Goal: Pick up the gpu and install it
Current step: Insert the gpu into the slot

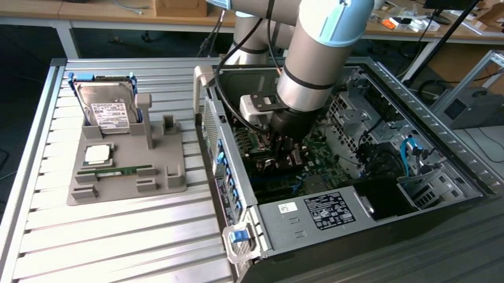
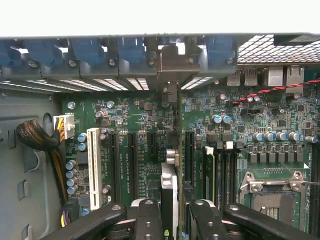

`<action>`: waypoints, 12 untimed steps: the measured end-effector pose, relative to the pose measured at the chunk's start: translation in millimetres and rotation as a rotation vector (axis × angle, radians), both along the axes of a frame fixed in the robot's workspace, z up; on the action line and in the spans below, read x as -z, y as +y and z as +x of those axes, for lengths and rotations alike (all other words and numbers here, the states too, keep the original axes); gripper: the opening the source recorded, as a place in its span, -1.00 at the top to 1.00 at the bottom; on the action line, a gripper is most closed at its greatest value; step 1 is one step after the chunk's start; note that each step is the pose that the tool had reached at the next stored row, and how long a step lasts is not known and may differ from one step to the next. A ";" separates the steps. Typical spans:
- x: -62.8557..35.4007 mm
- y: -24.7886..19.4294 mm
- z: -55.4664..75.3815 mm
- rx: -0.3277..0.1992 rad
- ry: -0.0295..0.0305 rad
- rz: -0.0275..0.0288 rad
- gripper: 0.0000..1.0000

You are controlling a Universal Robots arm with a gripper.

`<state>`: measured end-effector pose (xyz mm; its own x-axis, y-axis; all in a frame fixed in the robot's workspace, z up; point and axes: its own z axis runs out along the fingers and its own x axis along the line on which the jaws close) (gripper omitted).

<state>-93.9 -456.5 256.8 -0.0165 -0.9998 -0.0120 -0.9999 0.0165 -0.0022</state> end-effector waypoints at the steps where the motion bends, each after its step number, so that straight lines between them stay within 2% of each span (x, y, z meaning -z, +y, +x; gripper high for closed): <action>1: 0.0 0.0 0.0 0.000 -0.0001 -0.0007 0.47; 3: 0.1 -0.1 0.1 0.000 -0.0002 -0.0050 0.47; 12: -2.0 1.5 0.3 0.000 -0.0002 -0.0101 0.47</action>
<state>-93.6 -455.0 258.8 -0.0165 -0.9999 -0.0019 -0.9999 0.0165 -0.0026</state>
